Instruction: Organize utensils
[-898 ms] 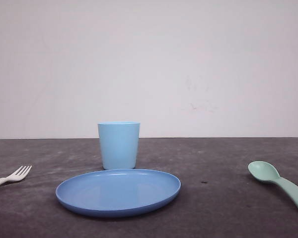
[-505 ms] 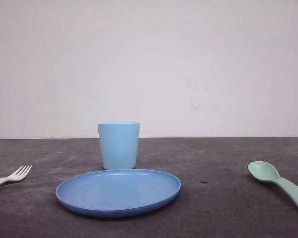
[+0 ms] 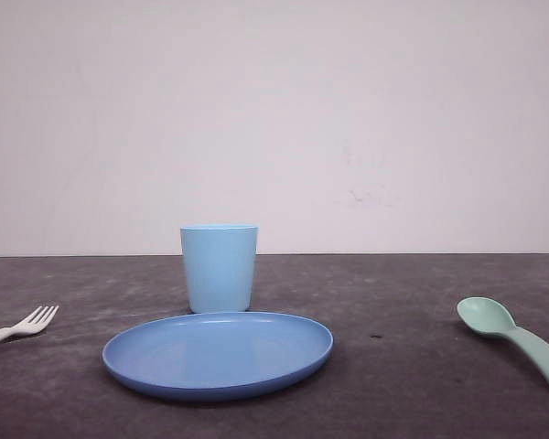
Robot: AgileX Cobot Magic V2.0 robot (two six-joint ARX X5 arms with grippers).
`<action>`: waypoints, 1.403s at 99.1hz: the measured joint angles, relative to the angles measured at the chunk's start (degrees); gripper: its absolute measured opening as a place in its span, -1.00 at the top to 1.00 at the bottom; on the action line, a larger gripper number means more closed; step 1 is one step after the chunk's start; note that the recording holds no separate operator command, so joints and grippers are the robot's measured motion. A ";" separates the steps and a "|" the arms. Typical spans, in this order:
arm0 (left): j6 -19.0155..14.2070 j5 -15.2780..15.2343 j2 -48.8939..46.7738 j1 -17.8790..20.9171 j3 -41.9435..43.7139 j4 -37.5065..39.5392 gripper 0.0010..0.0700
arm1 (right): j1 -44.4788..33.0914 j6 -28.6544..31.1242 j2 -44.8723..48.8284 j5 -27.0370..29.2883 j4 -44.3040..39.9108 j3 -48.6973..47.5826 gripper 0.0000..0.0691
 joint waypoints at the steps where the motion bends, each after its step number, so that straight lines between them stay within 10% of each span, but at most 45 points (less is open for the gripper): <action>1: 0.00 0.00 0.00 0.00 0.00 0.00 0.96 | 0.00 0.00 0.00 0.00 0.00 0.00 0.96; 139: 0.00 0.00 0.00 0.00 0.00 0.00 0.96 | 0.00 1.60 0.00 -0.09 0.07 0.00 0.96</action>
